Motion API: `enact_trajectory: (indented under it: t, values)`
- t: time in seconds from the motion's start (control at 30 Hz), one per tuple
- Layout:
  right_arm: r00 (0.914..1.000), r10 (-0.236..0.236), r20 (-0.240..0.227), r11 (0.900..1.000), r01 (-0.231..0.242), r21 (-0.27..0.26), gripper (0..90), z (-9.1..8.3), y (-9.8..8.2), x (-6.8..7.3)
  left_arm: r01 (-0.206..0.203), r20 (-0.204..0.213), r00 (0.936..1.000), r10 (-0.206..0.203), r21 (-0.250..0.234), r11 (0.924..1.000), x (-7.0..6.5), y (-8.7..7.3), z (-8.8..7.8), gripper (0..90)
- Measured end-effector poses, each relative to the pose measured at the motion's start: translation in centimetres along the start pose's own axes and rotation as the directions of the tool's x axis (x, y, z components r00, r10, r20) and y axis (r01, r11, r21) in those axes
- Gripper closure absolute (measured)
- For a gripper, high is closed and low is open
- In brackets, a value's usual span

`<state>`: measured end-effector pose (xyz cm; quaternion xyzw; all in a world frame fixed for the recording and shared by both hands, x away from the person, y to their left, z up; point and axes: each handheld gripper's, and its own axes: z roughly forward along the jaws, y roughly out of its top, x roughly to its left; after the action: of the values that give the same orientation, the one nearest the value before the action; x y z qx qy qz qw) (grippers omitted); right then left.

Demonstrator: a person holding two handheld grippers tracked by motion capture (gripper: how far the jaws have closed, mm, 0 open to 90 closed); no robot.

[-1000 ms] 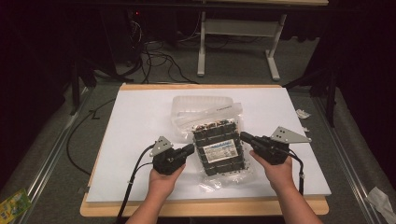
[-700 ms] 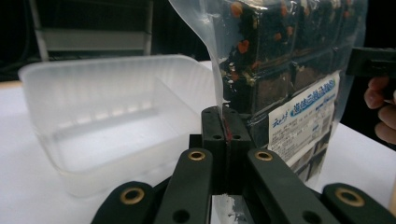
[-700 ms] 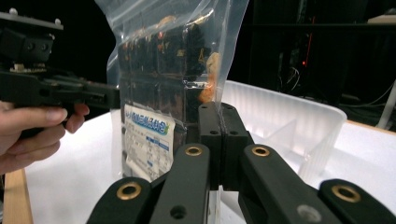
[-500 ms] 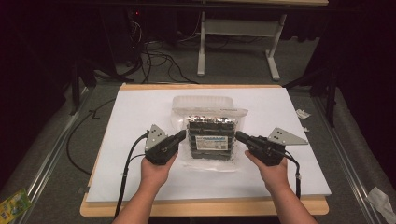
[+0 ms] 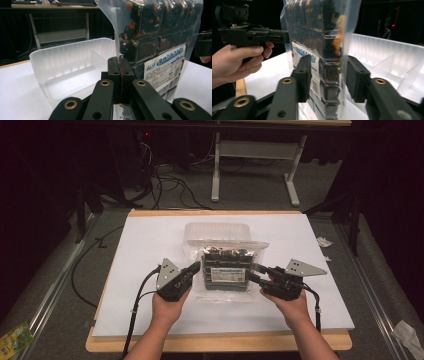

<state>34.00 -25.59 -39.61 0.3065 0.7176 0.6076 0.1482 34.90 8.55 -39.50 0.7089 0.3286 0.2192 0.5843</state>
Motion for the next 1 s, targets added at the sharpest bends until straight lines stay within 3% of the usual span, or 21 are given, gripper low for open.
enact_trajectory:
  t: [0.2,0.53,0.77,0.87,0.93,1.0]
  values:
    - [0.9960,0.011,-0.088,0.998,-0.006,0.061,58.0,0.5,0.9,-0.8,-0.002,0.007,1.0000,0.002,-0.002,1.0000,0.0,0.0,-0.1,90.0]
    - [0.9922,-0.006,-0.124,0.997,0.016,0.078,59.1,1.1,1.1,-0.2,-0.006,0.008,1.0000,0.006,0.003,1.0000,-0.2,0.3,0.0,87.6]
    - [0.9860,-0.033,-0.163,0.994,0.050,0.102,71.4,1.7,1.5,0.5,-0.017,0.001,0.9999,0.017,0.008,0.9998,-0.4,0.4,0.2,84.4]
    - [0.9821,-0.022,-0.187,0.994,0.042,0.103,74.3,1.8,1.6,0.5,-0.022,-0.013,0.9997,0.022,0.033,0.9992,-0.2,0.5,0.2,81.0]
    - [0.9834,-0.018,-0.181,0.994,0.037,0.103,75.5,1.8,1.6,0.6,-0.030,-0.019,0.9993,0.031,0.064,0.9975,-0.1,0.3,0.3,69.7]
    - [0.9853,-0.015,-0.170,0.994,0.033,0.106,75.6,1.7,1.6,0.6,-0.028,-0.025,0.9992,0.030,0.083,0.9962,0.2,0.1,0.1,64.2]
